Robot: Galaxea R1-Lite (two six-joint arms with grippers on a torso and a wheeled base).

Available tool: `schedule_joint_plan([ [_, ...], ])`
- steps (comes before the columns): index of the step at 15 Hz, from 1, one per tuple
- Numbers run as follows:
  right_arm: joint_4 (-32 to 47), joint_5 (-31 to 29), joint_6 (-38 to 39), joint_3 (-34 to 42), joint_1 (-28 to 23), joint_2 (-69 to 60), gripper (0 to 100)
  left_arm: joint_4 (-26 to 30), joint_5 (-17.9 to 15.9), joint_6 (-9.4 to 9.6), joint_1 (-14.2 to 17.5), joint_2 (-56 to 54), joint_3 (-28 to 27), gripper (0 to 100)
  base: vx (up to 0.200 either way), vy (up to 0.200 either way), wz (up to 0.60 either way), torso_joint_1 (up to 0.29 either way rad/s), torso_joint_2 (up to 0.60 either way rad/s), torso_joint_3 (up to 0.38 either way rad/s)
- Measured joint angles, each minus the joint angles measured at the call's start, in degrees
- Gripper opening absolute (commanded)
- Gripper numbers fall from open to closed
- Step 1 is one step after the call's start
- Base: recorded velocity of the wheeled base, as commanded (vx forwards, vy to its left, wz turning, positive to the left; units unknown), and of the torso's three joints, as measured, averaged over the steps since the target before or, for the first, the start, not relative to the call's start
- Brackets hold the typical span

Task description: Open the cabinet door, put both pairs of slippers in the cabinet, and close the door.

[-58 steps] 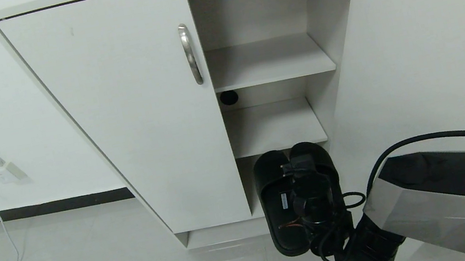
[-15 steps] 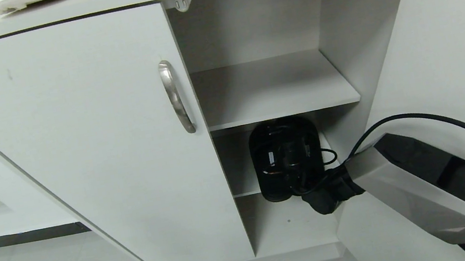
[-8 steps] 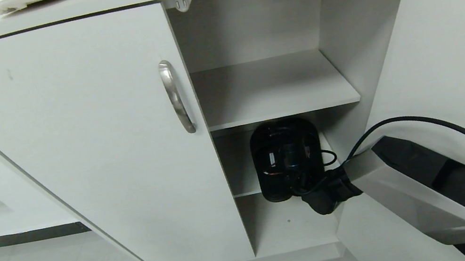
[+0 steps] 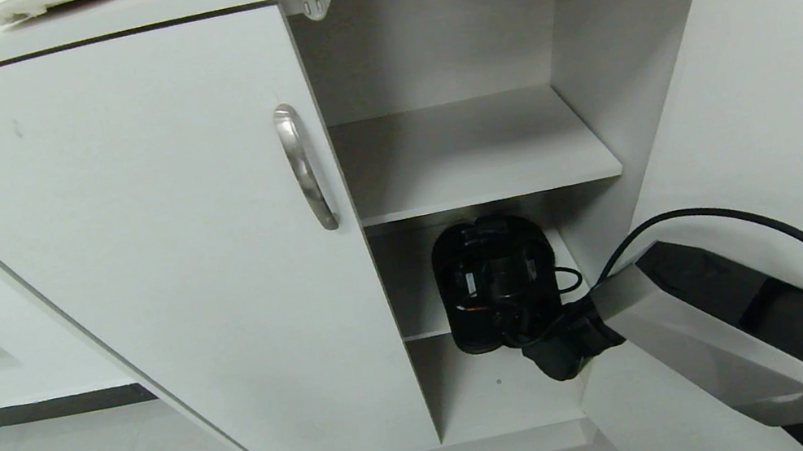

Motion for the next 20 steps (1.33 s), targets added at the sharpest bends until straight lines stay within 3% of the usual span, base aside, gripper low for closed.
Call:
schedule_joint_plan([
  [6, -5.12, -1.05, -1.43, 10.51, 2.61, -5.74, 100, 0.0, 0.04, 0.0, 0.02, 0.0, 0.0, 0, 0.0, 0.0, 0.0, 0.0, 0.0, 0.0],
  [15, -25.59, -1.69, -1.21, 44.28, 8.84, -19.47, 100, 0.0, 0.06, 0.22, 0.02, 0.0, 0.0, 0, 0.0, 0.0, 0.0, 0.0, 0.0, 0.0],
  [20, -26.86, -1.69, -1.12, 49.07, 10.93, -22.77, 100, 0.0, -0.02, 0.24, 0.0, 0.0, -0.02, 0, 0.0, 0.0, 0.0, 0.0, 0.0, 0.0],
])
